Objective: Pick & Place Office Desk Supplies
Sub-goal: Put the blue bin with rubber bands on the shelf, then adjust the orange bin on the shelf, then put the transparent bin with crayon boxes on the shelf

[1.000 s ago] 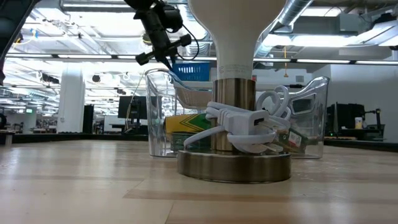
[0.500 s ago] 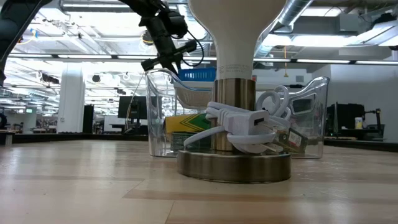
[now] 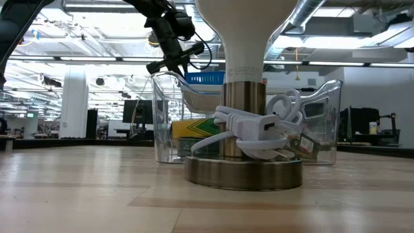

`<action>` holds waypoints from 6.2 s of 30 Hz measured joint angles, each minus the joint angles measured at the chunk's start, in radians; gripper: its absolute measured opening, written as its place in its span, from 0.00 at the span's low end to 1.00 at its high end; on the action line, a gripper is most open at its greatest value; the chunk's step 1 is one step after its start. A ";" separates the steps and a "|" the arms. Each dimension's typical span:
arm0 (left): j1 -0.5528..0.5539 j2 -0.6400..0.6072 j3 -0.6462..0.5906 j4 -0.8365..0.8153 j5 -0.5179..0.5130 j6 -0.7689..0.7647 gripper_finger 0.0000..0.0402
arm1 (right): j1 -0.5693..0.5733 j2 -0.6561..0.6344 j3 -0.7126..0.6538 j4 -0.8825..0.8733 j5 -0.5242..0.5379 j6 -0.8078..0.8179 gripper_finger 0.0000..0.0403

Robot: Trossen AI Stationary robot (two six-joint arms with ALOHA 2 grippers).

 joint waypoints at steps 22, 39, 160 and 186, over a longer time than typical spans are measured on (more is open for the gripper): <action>-0.001 0.000 0.000 0.113 0.014 0.011 0.26 | 0.000 -0.001 0.000 -0.016 0.000 0.011 0.22; 0.002 -0.185 -0.002 0.014 -0.001 0.193 0.38 | 0.000 0.033 0.001 -0.038 0.081 0.050 0.22; -0.919 -0.872 -0.826 0.311 -0.390 -0.161 0.26 | -0.397 0.211 -0.264 -0.160 -0.070 0.151 0.03; -0.971 -0.546 -1.181 1.093 -0.485 -0.711 0.28 | 0.215 -0.136 -0.595 -0.006 0.245 0.848 0.33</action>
